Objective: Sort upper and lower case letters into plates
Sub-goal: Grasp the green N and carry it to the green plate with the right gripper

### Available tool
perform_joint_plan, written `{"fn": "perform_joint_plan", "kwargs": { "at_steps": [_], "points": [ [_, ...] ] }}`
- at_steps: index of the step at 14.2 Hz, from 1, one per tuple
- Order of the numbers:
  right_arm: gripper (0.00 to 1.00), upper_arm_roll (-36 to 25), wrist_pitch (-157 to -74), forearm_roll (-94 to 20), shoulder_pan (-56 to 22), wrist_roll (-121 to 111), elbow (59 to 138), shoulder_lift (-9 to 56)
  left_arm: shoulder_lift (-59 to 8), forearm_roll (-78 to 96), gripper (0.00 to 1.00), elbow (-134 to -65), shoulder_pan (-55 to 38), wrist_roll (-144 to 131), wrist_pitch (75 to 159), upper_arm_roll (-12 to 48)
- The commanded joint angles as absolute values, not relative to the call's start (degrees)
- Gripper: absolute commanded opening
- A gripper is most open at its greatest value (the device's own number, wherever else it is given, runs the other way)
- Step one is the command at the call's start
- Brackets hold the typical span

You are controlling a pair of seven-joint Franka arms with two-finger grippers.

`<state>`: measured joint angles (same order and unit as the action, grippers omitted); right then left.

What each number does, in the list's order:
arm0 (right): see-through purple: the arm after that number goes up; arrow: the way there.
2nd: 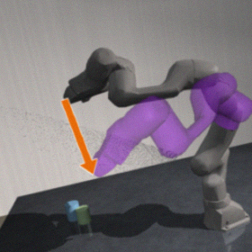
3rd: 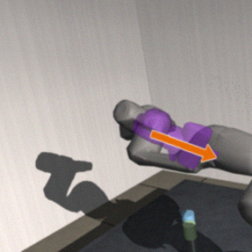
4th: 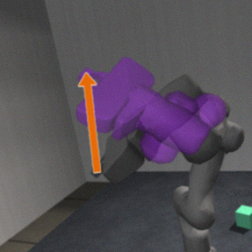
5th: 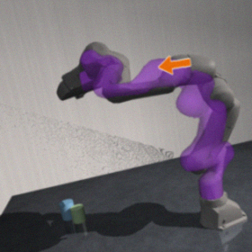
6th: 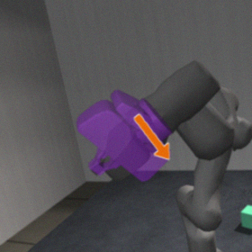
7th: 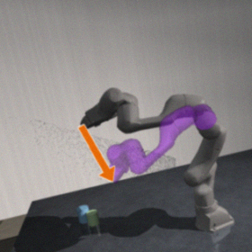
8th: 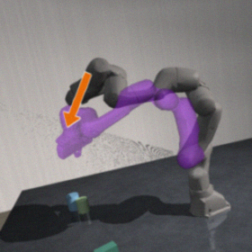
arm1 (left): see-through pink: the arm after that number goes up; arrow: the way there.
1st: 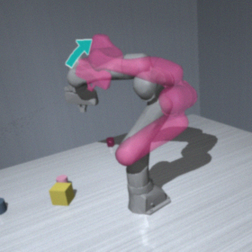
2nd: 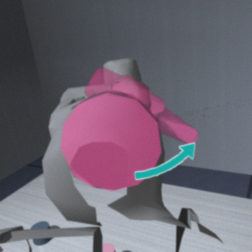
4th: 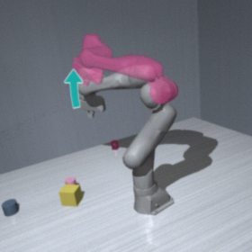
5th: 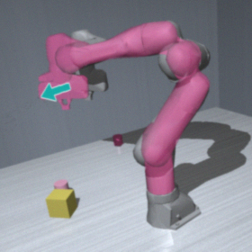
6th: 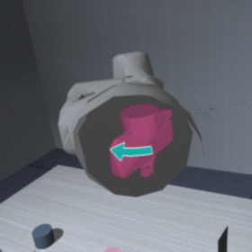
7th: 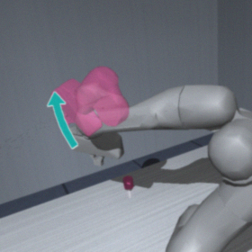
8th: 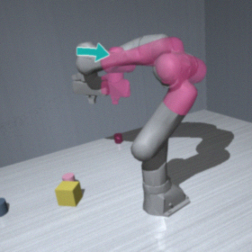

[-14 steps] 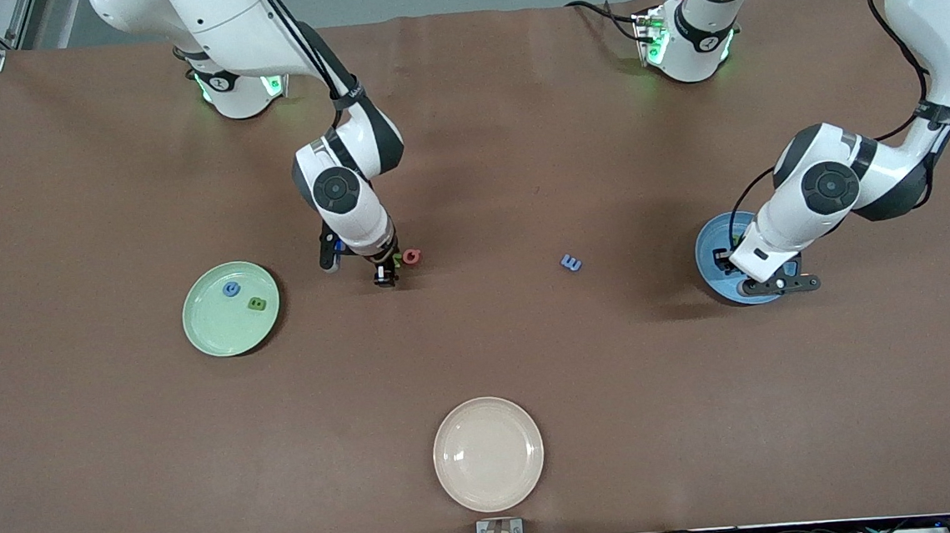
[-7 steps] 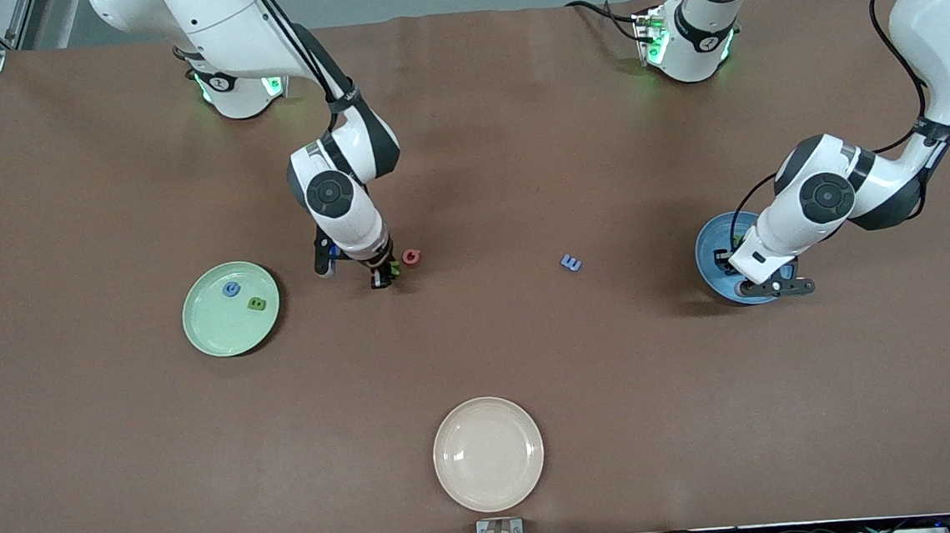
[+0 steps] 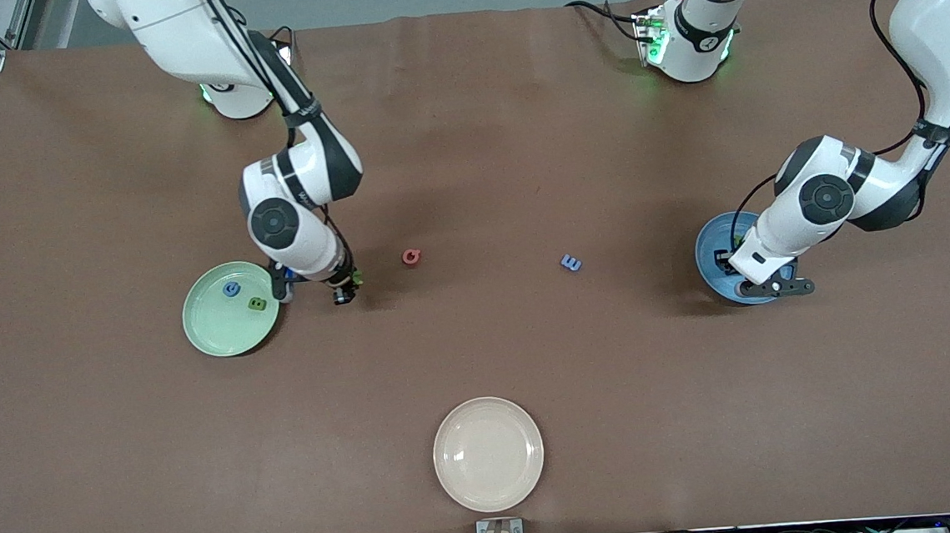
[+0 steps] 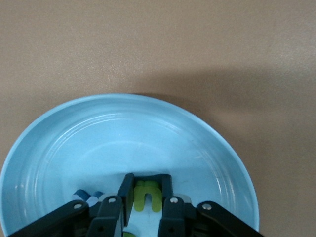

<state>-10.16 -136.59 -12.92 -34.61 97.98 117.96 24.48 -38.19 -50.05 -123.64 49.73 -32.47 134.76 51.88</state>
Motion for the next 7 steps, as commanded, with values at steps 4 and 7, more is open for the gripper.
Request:
{"fn": "perform_joint_plan", "kwargs": {
  "at_steps": [4,7],
  "points": [
    [0.0,-17.7,-132.3,-13.1,-31.2,77.8,119.3,20.7,-36.2,-51.2,0.71,-123.9,50.7,-32.3,134.9,53.1],
    [0.0,-22.2,-132.3,-13.1,-31.2,68.9,119.3,20.7,-36.2,-51.1,0.78,-124.0,53.4,-32.3,134.2,56.3]
  ]
}}
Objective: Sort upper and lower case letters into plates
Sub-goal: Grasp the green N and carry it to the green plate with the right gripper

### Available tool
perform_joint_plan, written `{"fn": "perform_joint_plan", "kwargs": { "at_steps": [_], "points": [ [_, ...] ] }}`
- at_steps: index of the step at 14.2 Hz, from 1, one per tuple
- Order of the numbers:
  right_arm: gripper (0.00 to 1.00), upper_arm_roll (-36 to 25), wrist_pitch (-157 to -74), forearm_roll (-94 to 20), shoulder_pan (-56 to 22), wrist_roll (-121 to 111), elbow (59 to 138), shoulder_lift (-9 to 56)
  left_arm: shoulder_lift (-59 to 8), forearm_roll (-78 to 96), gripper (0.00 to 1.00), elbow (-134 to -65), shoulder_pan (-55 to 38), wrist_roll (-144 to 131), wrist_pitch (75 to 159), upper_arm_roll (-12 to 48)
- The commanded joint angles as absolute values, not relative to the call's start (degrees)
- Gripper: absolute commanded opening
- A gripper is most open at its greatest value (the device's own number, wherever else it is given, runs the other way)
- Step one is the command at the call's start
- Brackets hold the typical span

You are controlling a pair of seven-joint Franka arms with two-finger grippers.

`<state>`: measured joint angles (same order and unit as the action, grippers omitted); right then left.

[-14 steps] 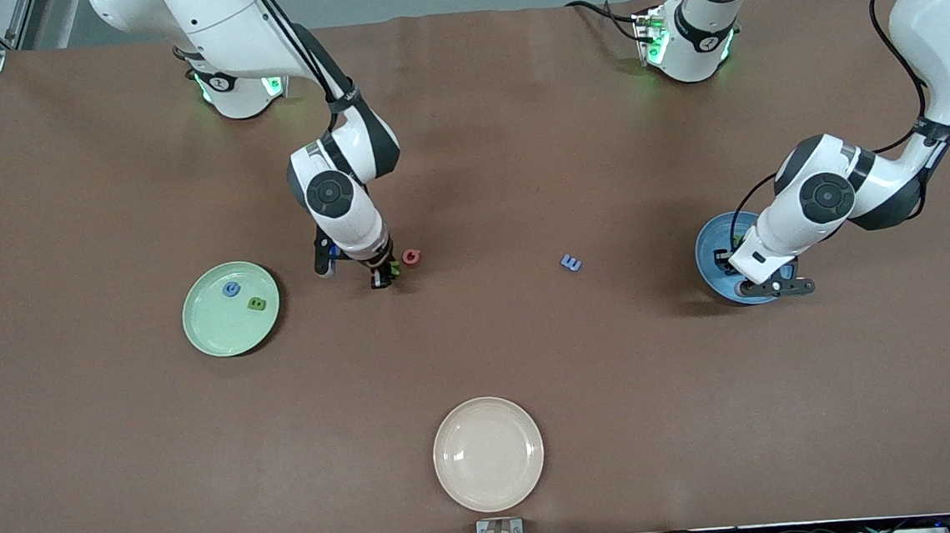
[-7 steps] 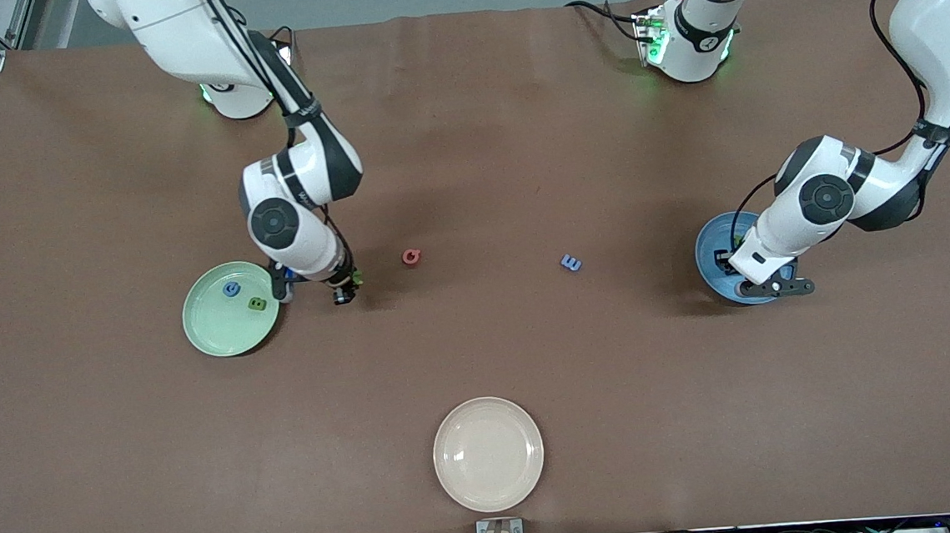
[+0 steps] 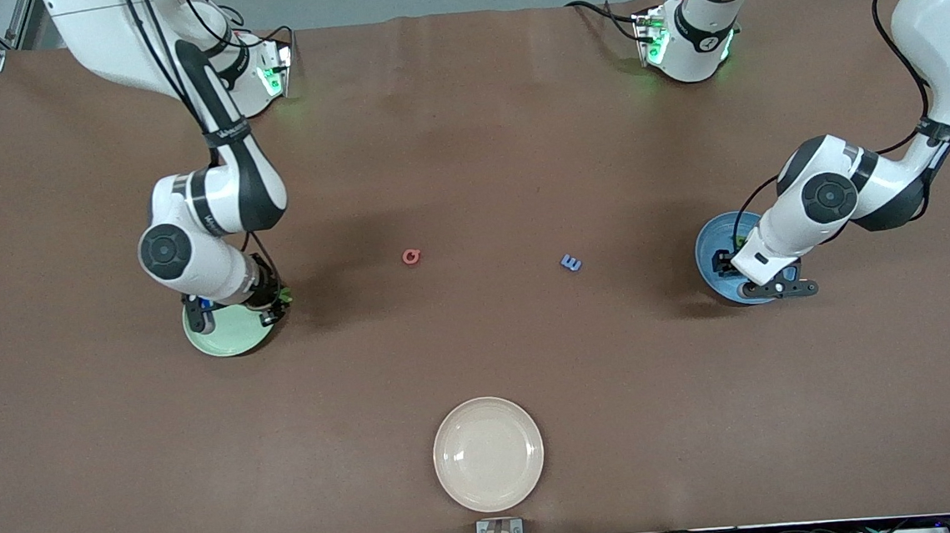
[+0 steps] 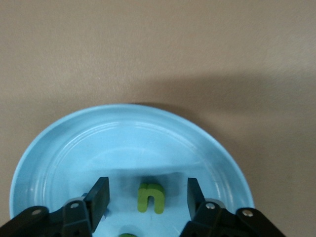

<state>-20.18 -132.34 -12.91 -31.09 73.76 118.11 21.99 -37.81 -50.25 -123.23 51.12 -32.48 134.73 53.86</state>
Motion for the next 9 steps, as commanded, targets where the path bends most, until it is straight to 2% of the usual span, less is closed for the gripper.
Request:
{"fn": "perform_joint_plan", "kwargs": {
  "at_steps": [1,2,6,9],
  "points": [
    [0.0,-23.5,-132.4,-13.1,-31.1,66.7,119.3,20.8,-36.2,-51.1,0.91,-123.9,53.5,-32.2,134.0,56.9],
    [0.0,-24.3,-132.4,-13.1,-30.6,64.5,119.3,20.8,-36.2,-51.1,1.0,-123.9,53.9,-32.3,133.7,57.7],
    [0.0,-24.5,-132.7,-13.1,-26.4,57.2,121.1,21.1,-36.0,-49.4,1.0,-122.0,53.4,-35.7,127.1,63.7],
    [0.0,-24.5,-133.3,-13.1,-24.1,54.2,121.3,21.4,-36.7,-49.1,1.0,-120.2,47.3,-46.2,125.5,64.6]
  ]
}}
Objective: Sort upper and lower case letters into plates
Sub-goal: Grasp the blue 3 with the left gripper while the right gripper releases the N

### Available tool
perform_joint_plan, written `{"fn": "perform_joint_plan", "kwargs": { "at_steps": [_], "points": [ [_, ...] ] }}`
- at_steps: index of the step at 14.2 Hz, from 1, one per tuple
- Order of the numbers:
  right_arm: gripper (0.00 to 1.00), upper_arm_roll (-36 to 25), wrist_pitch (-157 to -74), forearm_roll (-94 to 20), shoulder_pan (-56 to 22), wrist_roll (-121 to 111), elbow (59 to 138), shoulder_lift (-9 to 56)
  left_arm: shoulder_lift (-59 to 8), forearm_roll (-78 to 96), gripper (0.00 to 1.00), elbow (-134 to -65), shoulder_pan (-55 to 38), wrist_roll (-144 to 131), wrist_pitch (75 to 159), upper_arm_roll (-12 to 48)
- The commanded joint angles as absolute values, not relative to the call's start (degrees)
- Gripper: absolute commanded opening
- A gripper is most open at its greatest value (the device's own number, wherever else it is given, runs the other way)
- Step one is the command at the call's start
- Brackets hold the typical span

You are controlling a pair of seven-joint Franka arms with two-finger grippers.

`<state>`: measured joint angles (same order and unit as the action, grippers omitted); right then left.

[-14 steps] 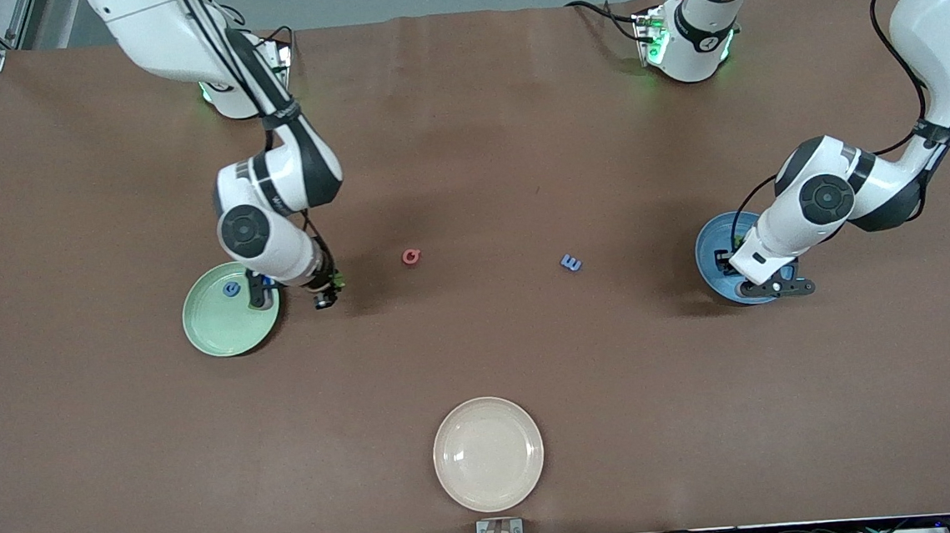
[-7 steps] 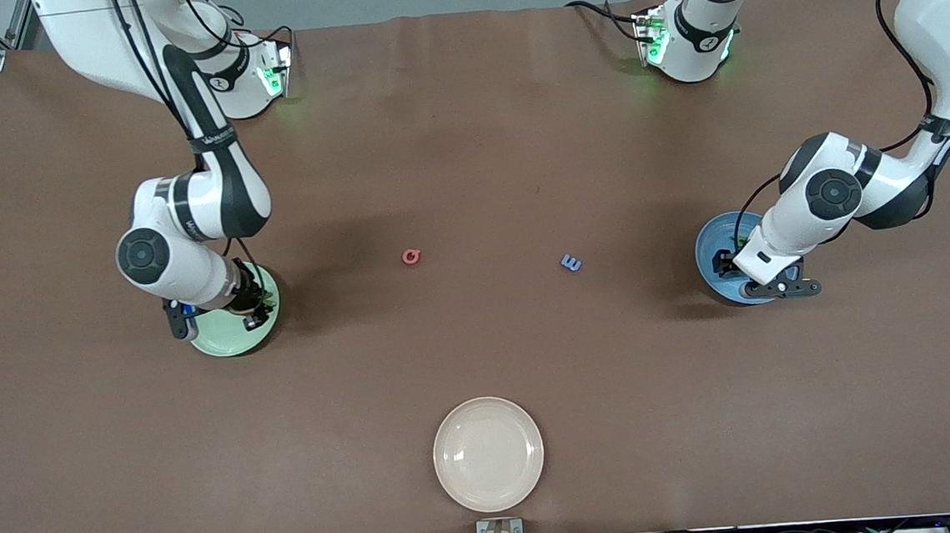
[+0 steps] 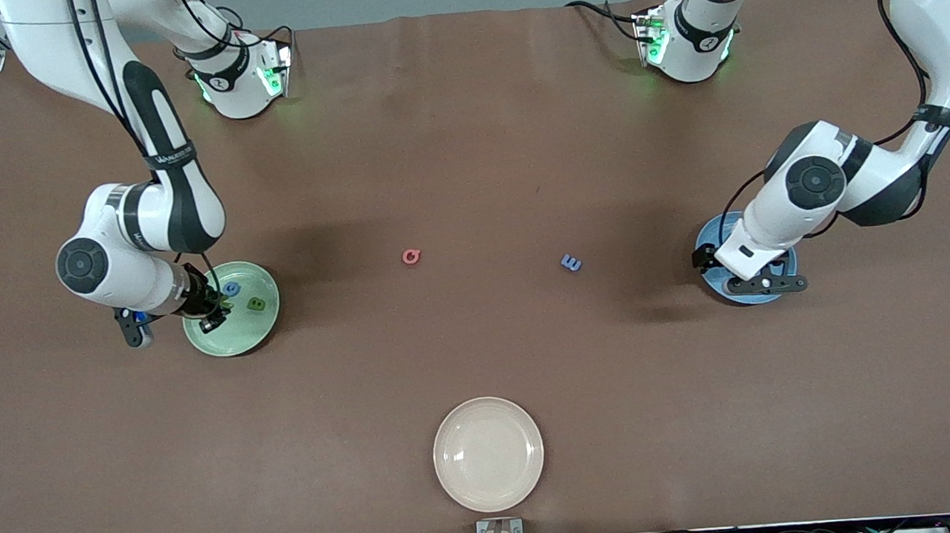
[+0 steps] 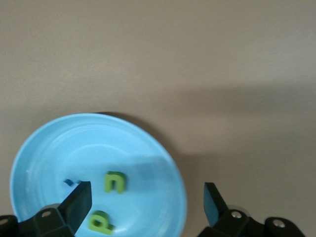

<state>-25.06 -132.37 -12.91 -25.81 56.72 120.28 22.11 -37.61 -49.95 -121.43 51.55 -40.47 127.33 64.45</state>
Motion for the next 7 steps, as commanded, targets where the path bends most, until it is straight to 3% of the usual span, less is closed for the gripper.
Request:
{"fn": "perform_joint_plan", "kwargs": {
  "at_steps": [1,7],
  "points": [
    [0.0,-24.4,-134.1,-13.1,-22.9,53.2,121.3,21.5,-37.3,-49.1,1.0,-119.2,44.4,-50.8,125.6,64.4],
    [0.0,-24.3,-137.6,-13.3,-22.7,52.7,121.3,24.6,-41.0,-49.1,1.0,-113.9,27.8,-62.8,125.8,58.0]
  ]
}}
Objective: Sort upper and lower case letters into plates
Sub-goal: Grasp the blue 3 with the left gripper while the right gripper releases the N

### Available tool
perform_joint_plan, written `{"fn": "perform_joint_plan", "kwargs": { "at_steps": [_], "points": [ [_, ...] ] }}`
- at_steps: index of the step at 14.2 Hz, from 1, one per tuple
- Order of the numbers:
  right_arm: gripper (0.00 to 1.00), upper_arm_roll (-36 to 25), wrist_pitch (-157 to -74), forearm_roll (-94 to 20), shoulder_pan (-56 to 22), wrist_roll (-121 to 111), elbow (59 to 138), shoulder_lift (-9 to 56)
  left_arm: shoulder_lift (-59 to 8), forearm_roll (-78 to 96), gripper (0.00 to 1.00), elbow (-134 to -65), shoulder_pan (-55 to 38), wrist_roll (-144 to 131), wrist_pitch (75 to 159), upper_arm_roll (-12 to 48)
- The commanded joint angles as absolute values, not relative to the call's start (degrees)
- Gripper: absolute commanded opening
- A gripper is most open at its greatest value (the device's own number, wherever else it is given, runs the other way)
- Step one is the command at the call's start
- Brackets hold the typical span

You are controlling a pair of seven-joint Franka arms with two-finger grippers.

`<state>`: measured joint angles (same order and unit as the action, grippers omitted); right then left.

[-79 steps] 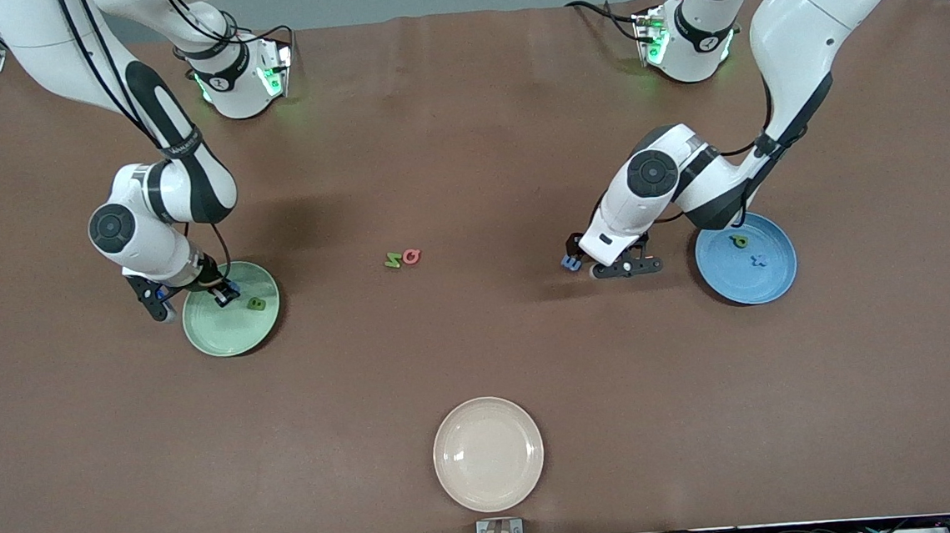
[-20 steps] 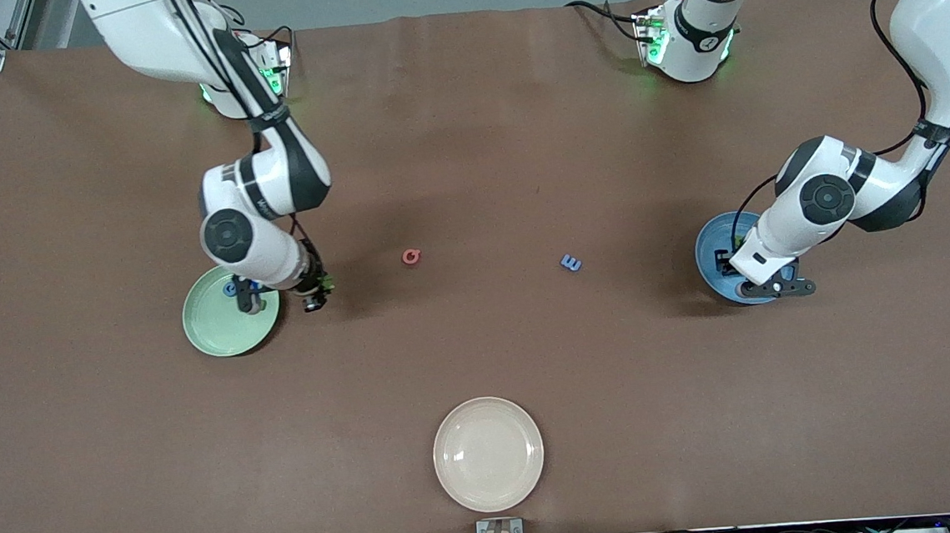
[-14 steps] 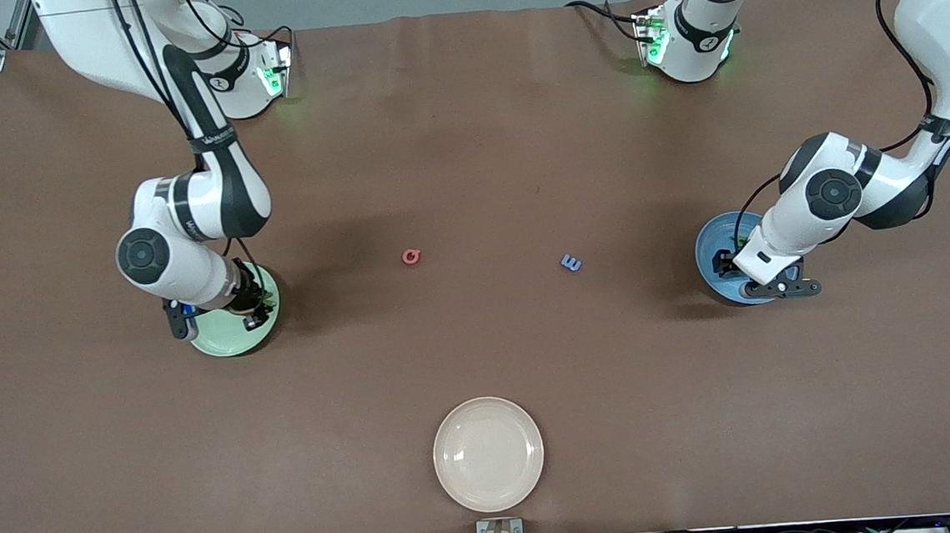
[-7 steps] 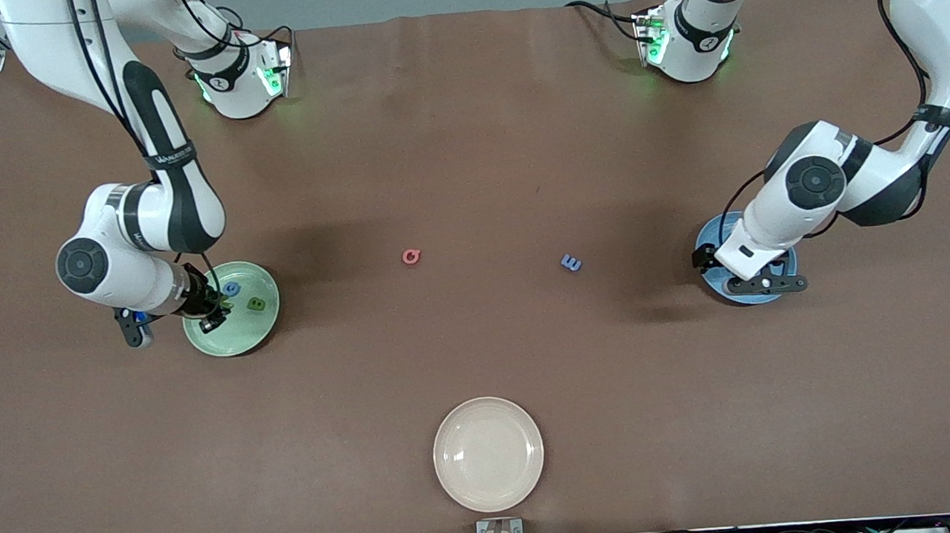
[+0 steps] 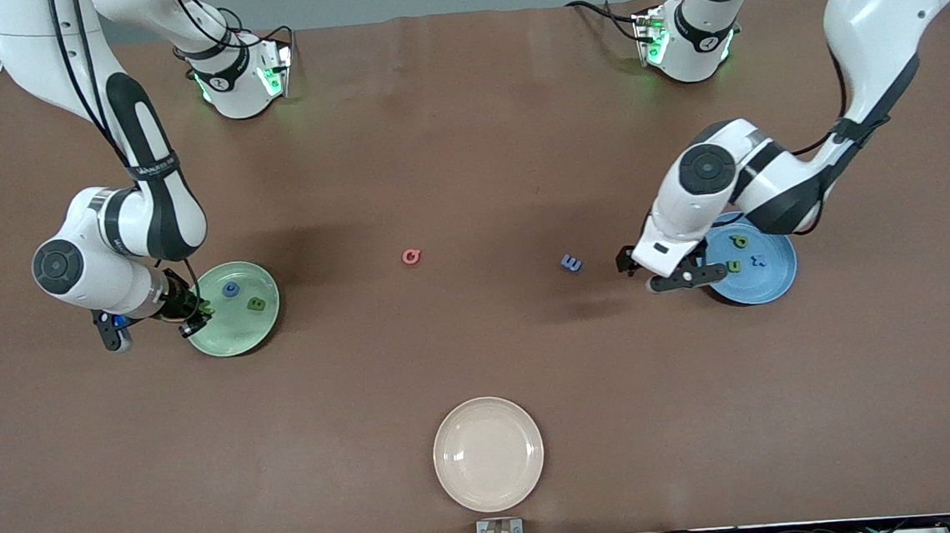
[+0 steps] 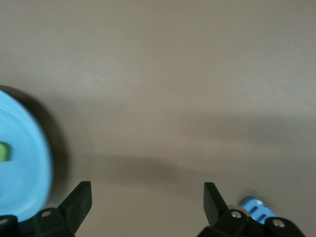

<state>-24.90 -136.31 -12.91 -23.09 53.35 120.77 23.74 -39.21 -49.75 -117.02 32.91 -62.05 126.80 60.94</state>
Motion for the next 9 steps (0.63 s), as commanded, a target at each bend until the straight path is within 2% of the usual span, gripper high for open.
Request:
{"fn": "perform_joint_plan", "kwargs": {
  "at_steps": [1,4,9],
  "points": [
    [0.0,-24.3,-137.8,-13.3,-22.7,52.7,121.3,25.1,-41.5,-48.5,1.0,-113.2,25.7,-62.8,125.9,57.2],
    [0.0,-24.3,-138.9,-13.3,-22.4,52.8,121.2,26.7,-42.1,-45.4,1.0,-110.8,19.9,-65.4,126.1,54.6],
    [0.01,-24.3,-140.4,-13.6,-22.4,52.9,120.9,27.8,-42.5,-41.4,1.0,-107.1,12.1,-84.4,126.7,49.7]
  ]
}}
